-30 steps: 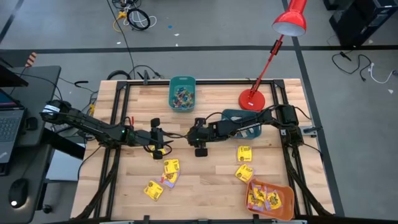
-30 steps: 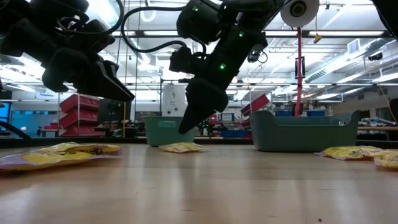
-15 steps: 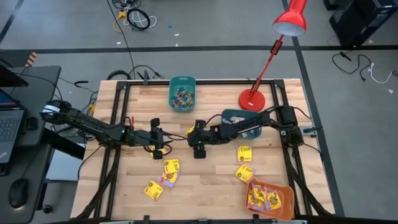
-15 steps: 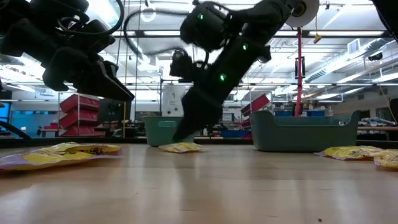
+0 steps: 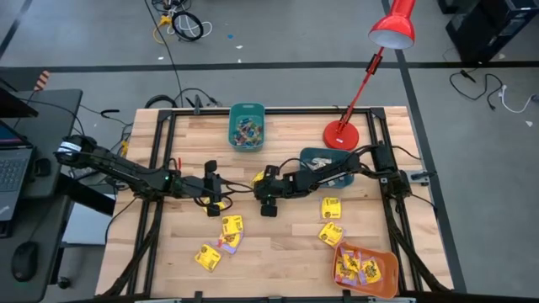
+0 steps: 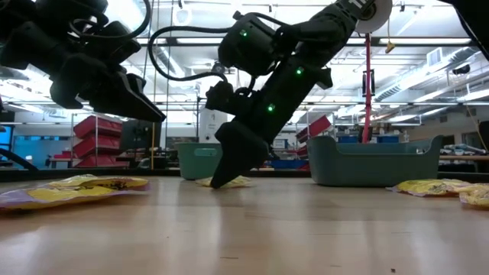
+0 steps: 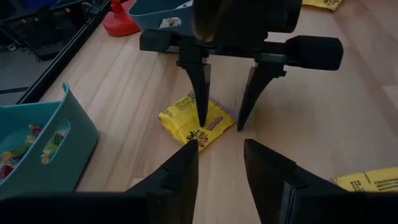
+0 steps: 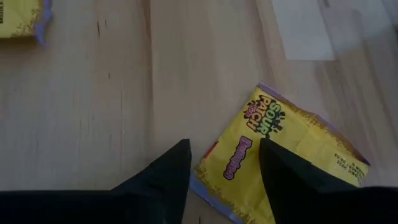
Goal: Sort candy
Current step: Put the yellow candy bag into the orange bin
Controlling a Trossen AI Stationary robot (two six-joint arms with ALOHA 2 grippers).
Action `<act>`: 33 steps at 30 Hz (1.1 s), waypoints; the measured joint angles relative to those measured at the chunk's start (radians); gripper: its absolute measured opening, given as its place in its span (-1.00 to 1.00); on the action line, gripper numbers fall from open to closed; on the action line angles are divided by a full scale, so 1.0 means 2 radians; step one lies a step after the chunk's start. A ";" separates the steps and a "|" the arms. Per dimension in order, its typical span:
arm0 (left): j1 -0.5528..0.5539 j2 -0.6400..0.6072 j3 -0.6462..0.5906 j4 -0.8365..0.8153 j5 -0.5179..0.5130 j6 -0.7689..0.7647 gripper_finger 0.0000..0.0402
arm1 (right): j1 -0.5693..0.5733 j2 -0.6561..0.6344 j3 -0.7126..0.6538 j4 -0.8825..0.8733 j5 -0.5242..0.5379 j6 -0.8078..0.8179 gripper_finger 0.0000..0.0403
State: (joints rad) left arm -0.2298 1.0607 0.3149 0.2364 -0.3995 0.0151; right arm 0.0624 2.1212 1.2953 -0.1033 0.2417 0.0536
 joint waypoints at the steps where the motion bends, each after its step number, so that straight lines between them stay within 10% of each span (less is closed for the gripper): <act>1: 0.000 0.000 0.000 0.000 0.000 0.000 -0.34 | 0.000 0.000 0.000 -0.001 0.000 0.000 -0.16; 13: 0.000 0.000 0.000 0.003 0.003 -0.002 -0.34 | -0.010 0.000 0.000 -0.009 -0.020 0.031 -0.96; 33: -0.004 0.104 0.000 0.090 0.050 0.058 -0.34 | -0.029 -0.015 -0.003 0.081 -0.152 0.112 -1.00</act>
State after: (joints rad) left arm -0.2379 1.2693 0.3158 0.4158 -0.2989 0.1307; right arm 0.0052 2.0911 1.2892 0.0596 -0.0631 0.2785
